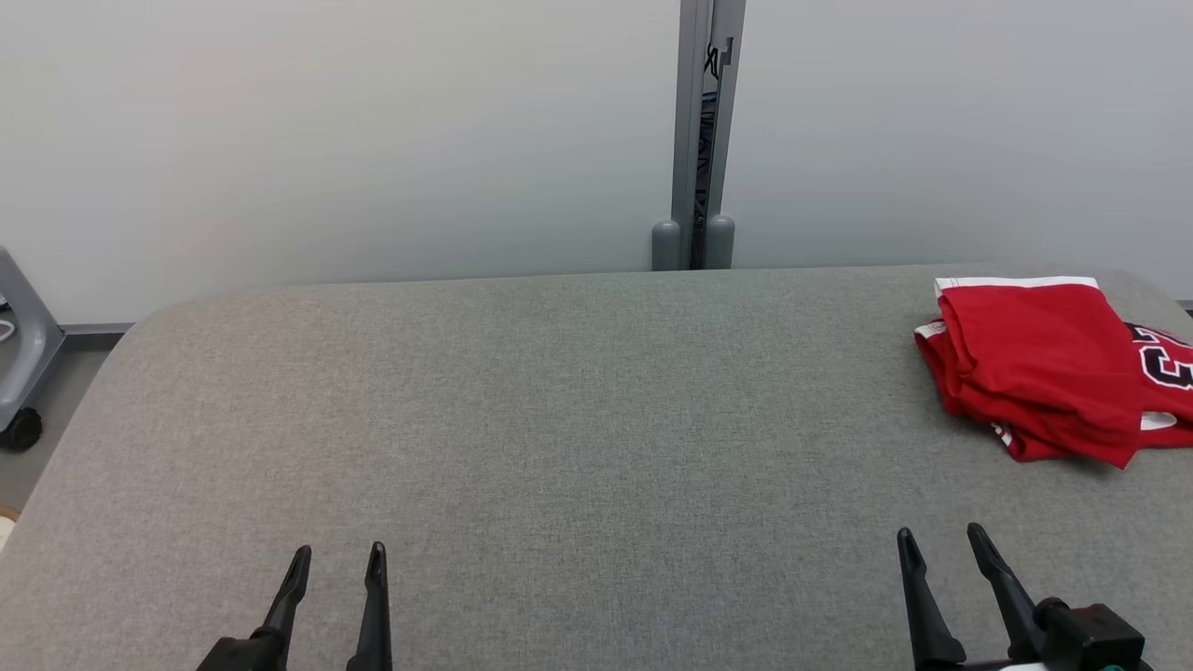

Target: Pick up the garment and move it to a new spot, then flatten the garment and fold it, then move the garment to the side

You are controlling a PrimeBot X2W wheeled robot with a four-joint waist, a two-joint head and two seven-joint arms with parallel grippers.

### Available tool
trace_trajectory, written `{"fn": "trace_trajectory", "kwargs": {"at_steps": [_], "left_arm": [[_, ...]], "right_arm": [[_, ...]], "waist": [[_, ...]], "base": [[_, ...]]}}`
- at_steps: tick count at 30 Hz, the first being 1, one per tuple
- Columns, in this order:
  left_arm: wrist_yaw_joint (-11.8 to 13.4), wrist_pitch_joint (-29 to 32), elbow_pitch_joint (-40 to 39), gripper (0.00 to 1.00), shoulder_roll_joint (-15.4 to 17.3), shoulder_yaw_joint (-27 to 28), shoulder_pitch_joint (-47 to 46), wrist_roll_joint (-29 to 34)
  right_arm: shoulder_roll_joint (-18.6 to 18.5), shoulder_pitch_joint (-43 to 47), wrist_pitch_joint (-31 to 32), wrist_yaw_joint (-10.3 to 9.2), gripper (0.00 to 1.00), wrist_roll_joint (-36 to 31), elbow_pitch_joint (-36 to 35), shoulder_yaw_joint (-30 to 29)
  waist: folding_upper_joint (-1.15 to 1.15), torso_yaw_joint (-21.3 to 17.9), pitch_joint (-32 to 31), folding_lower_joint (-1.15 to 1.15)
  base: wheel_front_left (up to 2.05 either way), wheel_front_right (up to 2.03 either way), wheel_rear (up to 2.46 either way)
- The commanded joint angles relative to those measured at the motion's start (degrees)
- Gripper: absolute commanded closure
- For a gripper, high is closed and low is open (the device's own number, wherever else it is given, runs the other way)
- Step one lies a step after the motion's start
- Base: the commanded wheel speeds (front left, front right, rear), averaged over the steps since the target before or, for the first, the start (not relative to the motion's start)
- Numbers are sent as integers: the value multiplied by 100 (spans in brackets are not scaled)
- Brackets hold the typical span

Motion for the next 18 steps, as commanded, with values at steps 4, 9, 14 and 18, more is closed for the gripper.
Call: {"fn": "trace_trajectory", "kwargs": {"at_steps": [4, 9, 14, 18], "left_arm": [[39, -19, 24, 0, 20, 43, 9, 75], [165, -19, -81, 0, 20, 102, 28, 99], [147, 35, 157, 100, -29, 62, 96, 33], [108, 116, 204, 100, -27, 82, -5, -311]], "right_arm": [[-21, 61, -2, -2, 0, 16, 51, 36], [-21, 79, -2, -2, 0, -64, 76, 19], [60, 153, 2, 0, 100, -5, 280, 18], [42, 107, 91, 0, 100, 347, 270, -48]], "waist": [[0, 16, -20, 0], [0, 41, -22, 0], [0, 42, -21, 0], [0, 38, -7, 0]], "base": [[0, 0, 0], [0, 0, 0], [0, 0, 0], [0, 0, 0]]}}
